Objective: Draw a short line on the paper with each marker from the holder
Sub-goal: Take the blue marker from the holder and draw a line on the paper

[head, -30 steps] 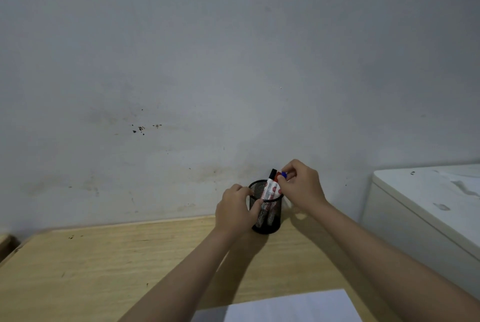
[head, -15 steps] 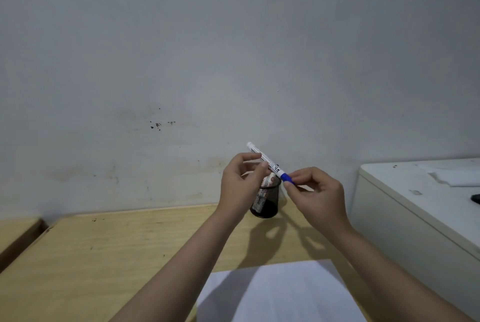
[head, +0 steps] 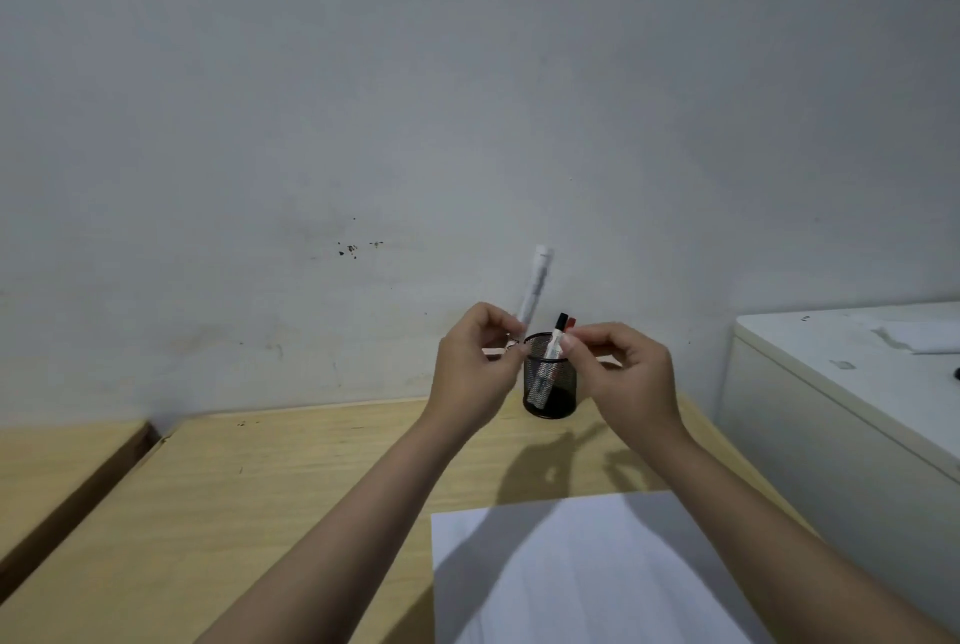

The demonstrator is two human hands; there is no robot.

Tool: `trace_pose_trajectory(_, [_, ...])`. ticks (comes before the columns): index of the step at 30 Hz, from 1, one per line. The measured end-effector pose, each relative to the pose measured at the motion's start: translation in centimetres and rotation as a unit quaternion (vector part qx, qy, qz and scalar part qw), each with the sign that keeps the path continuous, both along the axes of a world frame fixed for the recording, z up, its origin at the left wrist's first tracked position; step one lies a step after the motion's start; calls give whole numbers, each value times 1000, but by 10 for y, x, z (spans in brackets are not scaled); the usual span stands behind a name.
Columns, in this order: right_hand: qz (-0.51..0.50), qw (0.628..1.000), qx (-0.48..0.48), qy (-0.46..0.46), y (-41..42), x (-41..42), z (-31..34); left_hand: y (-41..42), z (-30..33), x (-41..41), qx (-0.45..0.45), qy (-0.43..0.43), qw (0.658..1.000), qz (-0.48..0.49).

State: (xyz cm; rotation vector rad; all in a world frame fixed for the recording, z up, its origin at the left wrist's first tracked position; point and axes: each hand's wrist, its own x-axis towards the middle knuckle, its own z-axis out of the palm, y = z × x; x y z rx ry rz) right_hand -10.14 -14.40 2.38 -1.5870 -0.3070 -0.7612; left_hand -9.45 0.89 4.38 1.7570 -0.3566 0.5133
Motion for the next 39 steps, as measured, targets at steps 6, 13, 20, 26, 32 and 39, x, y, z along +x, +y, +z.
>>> trace_pose_trajectory(6, [24, 994, 49, 100, 18, 3, 9, 8, -8, -11, 102, -35, 994, -17])
trace_pose_trajectory(13, [37, 981, 131, 137, 19, 0, 8, 27, -18, -18, 134, -36, 990, 28])
trace_pose_trajectory(20, [97, 983, 53, 144, 34, -5, 2, 26, -16, -26, 167, -60, 984, -4])
trace_pose_trajectory(26, [114, 982, 92, 118, 26, 0, 3, 43, -16, -21, 111, 68, 990, -52])
trace_pose_trajectory(32, [100, 978, 121, 136, 14, 11, -9, 69, -51, 0, 199, 152, 968, -11])
trace_pose_trajectory(39, [107, 978, 84, 161, 21, 8, -35, 71, -84, 24, 317, 262, 911, 7])
